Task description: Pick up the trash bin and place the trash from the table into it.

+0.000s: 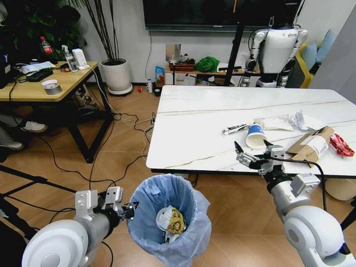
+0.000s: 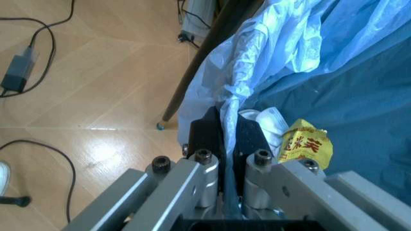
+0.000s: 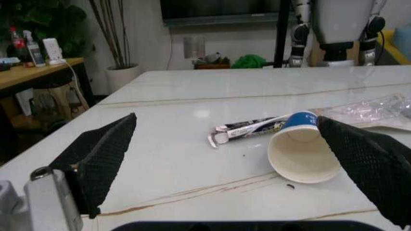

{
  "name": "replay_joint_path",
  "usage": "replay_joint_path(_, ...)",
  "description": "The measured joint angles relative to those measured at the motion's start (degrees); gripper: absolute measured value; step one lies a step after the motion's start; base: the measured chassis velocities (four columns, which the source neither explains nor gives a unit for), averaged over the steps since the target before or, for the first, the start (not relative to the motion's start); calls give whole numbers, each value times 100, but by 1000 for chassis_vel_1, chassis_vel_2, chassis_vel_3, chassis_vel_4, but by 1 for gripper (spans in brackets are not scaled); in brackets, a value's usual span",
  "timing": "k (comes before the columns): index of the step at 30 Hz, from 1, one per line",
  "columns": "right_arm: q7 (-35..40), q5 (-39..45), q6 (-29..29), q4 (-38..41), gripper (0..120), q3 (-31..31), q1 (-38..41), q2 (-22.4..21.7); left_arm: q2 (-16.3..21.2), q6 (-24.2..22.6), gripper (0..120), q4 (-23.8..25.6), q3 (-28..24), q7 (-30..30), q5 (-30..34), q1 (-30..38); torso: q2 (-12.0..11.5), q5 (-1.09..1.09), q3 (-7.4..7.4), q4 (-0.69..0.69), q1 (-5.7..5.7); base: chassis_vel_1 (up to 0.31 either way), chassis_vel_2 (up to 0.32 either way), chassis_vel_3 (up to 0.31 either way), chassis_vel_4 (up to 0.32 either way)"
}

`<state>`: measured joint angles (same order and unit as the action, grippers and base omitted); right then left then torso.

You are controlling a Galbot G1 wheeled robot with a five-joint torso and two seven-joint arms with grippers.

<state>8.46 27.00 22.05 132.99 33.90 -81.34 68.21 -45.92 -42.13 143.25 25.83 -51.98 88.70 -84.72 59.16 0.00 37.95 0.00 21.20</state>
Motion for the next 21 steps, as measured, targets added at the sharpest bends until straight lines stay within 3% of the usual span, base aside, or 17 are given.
replay_joint_path(9,12,-15,13,91,100,26,-134,147,28,0,0,0,1,2,-33,-53,0,-1,0,1,0,-31,-41,48,34)
replay_joint_path(21,14,-49,-2,119,100,17,-203,119,63,0,0,-1,7,7,-66,-119,0,3,1,-1,0,-172,-174,163,172)
